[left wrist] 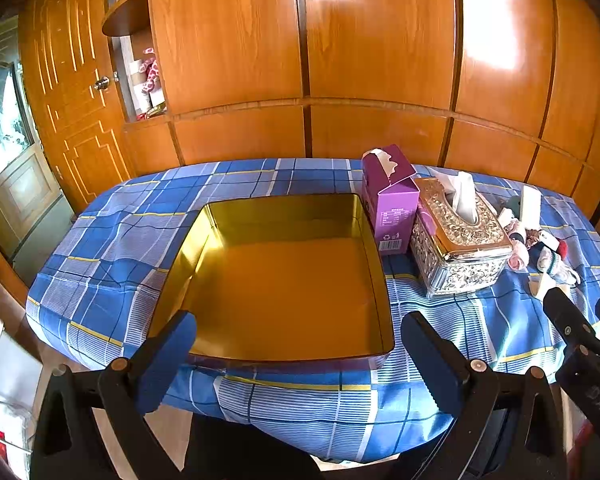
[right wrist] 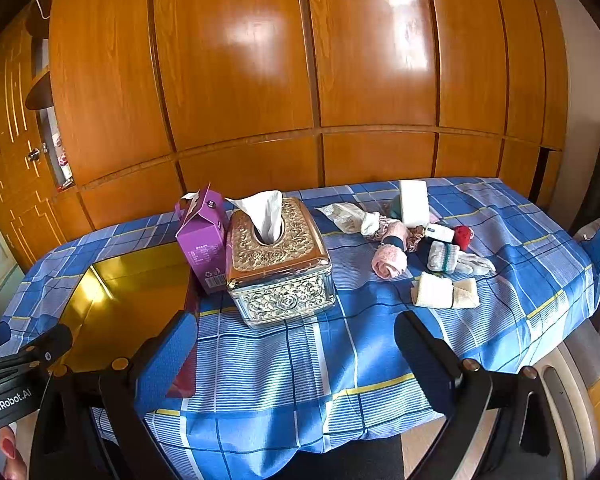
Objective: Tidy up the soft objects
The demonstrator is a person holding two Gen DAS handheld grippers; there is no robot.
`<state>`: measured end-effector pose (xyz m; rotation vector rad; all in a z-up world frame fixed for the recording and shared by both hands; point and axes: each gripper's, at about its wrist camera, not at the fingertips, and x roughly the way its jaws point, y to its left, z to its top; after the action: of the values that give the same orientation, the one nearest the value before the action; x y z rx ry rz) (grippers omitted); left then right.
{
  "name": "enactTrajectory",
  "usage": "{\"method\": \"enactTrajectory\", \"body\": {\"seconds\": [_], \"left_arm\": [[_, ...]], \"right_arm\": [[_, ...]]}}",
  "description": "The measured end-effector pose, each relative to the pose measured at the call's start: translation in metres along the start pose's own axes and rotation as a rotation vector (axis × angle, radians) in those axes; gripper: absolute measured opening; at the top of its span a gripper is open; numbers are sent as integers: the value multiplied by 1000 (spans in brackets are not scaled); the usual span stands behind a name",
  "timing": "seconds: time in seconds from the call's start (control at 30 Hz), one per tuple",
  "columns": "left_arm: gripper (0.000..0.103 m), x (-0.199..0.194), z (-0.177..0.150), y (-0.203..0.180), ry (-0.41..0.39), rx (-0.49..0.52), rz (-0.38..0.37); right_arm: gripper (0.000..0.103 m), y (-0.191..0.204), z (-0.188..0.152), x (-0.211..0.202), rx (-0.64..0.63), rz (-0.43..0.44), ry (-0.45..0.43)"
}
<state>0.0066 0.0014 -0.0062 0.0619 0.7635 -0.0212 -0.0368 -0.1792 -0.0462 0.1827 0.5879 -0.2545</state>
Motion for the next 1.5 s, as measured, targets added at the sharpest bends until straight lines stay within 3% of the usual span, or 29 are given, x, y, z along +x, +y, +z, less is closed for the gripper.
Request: {"method": "enactTrajectory", "body": {"seconds": [1.5], "left_arm": [[103, 5, -2, -2, 20, 10, -2]], "right_arm": [[101, 2, -1, 2, -7, 0, 8]]}}
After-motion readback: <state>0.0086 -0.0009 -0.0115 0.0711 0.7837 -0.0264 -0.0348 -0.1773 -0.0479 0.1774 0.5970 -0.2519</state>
